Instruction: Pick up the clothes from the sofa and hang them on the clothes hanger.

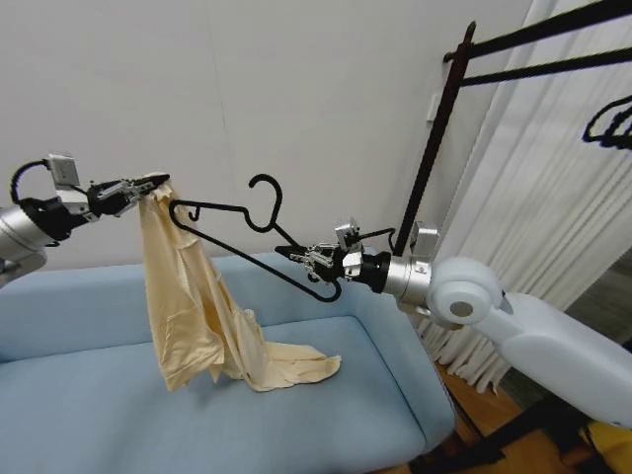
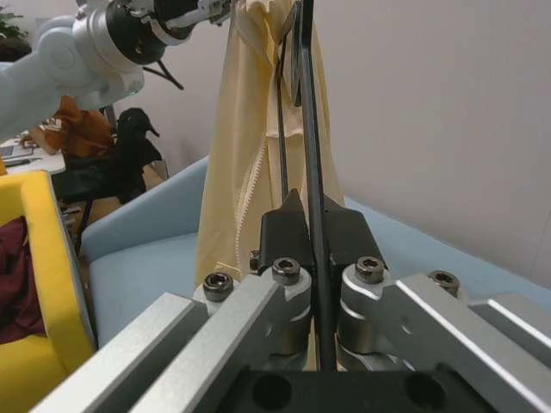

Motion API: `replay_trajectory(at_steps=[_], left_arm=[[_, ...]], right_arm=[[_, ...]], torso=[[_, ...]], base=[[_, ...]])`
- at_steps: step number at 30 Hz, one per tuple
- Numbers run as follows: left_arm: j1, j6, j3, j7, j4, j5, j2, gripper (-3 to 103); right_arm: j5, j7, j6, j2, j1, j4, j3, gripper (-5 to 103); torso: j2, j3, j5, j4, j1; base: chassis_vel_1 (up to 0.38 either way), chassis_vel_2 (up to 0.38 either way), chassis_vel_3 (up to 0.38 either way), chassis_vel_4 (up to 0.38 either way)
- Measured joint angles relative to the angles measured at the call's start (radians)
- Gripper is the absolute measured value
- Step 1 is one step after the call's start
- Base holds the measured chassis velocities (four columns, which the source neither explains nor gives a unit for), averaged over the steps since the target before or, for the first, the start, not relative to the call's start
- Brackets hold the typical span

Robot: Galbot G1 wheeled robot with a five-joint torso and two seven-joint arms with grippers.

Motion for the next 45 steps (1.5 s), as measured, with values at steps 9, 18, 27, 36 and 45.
replay_trajectory(at_steps=[9,18,27,36,45], left_arm=[[-0.003,0.002,-0.006,-0.028,-0.046,-0.021,0.011,1],[-0.001,0.002,-0.008,-0.029,-0.058,-0.025,0.011,1],[0.001,0.002,-0.001,-0.026,-0.07,-0.019,-0.021,1],[0.0,0.001,-0.009,-0.019,-0.098,-0.023,-0.011,1],[0.0,-0.007,-0.019,-0.007,-0.13,-0.03,-0.015,1]], right_arm=[[-0.024,-0.003,-0.006,0.008,-0.063,0.072,-0.022,2],[-0.033,-0.082,-0.012,-0.029,-0.102,0.111,-0.03,2],[0.0,-0.089,-0.003,-0.009,-0.038,0.058,-0.046,2],[0.012,0.005,-0.001,0.128,0.005,-0.053,-0.101,2],[0.024,0.074,0.029,0.187,-0.022,-0.117,-0.105,2]], torso=[[0.0,0.0,0.0001,-0.0001,0.0],[0.0,0.0,0.0002,-0.0001,0.0],[0.0,0.0,0.0,0.0001,0.0],[0.0,0.0,0.0,0.0,0.0],[0.0,0.0,0.0,-0.0001,0.0]], base=[[0.0,0.0,0.0,0.0],[0.0,0.0,0.0,0.0],[0.0,0.0,0.0,0.0],[0.0,0.0,0.0,0.0],[0.0,0.0,0.0,0.0]])
